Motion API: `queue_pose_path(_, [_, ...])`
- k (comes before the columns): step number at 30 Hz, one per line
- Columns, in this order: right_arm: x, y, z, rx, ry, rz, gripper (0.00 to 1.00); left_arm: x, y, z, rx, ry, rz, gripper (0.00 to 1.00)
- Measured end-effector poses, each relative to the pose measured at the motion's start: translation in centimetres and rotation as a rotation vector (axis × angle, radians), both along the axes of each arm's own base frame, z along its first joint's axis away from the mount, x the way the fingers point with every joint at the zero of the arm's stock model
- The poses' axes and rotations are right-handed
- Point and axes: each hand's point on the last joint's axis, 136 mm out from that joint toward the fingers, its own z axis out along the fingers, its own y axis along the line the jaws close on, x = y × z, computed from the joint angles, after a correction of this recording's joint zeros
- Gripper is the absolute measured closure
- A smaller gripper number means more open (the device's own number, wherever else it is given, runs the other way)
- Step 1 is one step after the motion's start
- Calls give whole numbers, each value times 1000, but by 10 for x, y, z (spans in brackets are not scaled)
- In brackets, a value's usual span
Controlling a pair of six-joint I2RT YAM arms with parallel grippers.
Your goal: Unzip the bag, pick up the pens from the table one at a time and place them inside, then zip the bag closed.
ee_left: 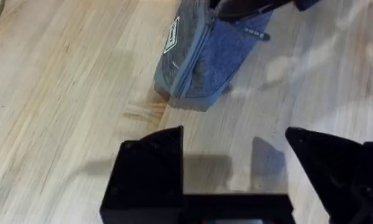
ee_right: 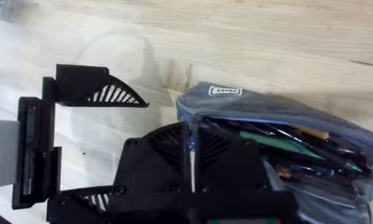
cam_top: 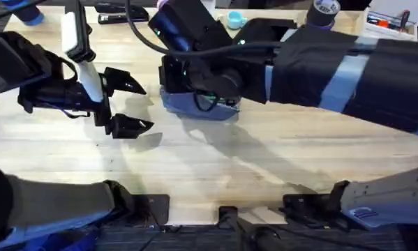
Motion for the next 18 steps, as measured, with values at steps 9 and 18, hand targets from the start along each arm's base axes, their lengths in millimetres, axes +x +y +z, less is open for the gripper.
queue_pose_path(9, [-8,4,-5,12,38,38,970,0,0,0,0,0,0,8])
queue_pose_path(18, [-10,6,-5,-13,21,95,970,0,0,0,-1,0,0,8])
